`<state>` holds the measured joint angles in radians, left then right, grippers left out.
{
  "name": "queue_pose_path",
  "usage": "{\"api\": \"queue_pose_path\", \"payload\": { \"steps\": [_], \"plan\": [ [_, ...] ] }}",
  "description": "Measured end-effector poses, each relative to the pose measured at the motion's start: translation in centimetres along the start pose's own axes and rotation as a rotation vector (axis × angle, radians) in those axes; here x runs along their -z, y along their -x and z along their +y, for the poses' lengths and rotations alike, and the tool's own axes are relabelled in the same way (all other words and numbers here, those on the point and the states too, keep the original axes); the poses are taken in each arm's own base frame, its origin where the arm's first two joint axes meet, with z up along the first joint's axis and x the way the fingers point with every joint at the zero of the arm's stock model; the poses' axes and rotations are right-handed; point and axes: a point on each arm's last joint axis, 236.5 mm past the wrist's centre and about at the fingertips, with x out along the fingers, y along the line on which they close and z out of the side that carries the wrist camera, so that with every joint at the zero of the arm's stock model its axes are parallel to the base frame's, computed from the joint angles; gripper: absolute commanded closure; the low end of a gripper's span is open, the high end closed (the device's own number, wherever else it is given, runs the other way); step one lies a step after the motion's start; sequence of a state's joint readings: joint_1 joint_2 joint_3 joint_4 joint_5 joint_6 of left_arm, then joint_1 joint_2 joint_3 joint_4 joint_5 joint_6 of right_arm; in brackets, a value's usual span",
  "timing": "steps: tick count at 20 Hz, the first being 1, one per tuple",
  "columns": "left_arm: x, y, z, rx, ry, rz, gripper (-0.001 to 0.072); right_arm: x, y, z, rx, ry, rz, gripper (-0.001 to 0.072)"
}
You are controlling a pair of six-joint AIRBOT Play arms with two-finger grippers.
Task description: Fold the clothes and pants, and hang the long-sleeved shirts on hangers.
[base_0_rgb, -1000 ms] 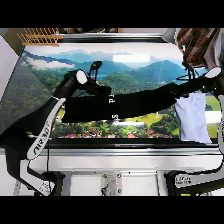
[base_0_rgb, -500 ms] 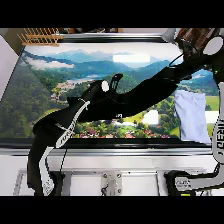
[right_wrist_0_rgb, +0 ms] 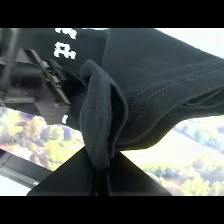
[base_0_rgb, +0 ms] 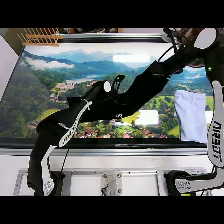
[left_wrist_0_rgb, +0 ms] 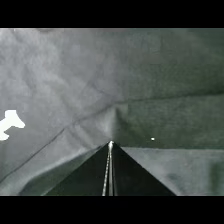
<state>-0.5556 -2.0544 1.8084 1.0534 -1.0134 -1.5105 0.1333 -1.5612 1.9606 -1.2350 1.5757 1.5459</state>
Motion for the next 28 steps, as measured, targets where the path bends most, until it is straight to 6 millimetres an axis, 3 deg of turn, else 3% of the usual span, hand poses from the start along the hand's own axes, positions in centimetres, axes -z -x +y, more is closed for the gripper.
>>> {"api": "queue_pose_path", "payload": {
  "steps": [2, 5, 11, 16, 20, 21, 22, 23, 24, 26, 28],
  "plan": [
    [-0.7, 1.2, 1.0, -0.004, 0.017, -0.015, 0.07, -0.1, -0.1, 1.3, -0.016, 0.004, -0.003, 0.0701],
    [-2.7, 5.0, 3.4, -0.015, 0.059, -0.078, 0.0699, -0.4, -0.4, 3.9, -0.057, 0.012, -0.018, 0.0701],
    [-6.5, 16.5, 10.8, -0.068, 0.175, -0.263, 0.07, -1.2, -3.0, 11.3, -0.188, 0.02, -0.046, 0.0702],
    [-6.6, 26.9, 16.4, -0.131, 0.242, -0.397, 0.0699, -0.6, -8.8, 19.0, -0.328, 0.016, -0.013, 0.0701],
    [-5.1, 33.8, 19.6, -0.183, 0.281, -0.477, 0.0699, 1.0, -15.8, 25.8, -0.437, -0.007, 0.021, 0.0698],
    [-4.7, 35.3, 20.2, -0.194, 0.293, -0.495, 0.0699, 1.6, -17.6, 27.4, -0.46, -0.014, 0.024, 0.061],
    [-4.2, 36.4, 20.7, -0.204, 0.305, -0.506, 0.0699, 2.1, -19.4, 29.0, -0.485, -0.026, 0.022, 0.0374],
    [-3.8, 37.6, 21.2, -0.214, 0.313, -0.518, 0.0699, 2.6, -21.2, 30.7, -0.511, -0.044, 0.015, 0.0188],
    [-3.3, 38.5, 21.6, -0.223, 0.32, -0.527, 0.0699, 3.1, -22.8, 32.2, -0.54, -0.067, 0.007, 0.0061],
    [-2.7, 40.1, 22.1, -0.237, 0.333, -0.547, 0.0699, 3.9, -25.0, 35.3, -0.612, -0.113, -0.016, 0.0059],
    [-2.4, 41.3, 22.2, -0.247, 0.337, -0.564, 0.07, 3.7, -25.3, 37.2, -0.677, -0.141, -0.049, 0.0061]
  ]
}}
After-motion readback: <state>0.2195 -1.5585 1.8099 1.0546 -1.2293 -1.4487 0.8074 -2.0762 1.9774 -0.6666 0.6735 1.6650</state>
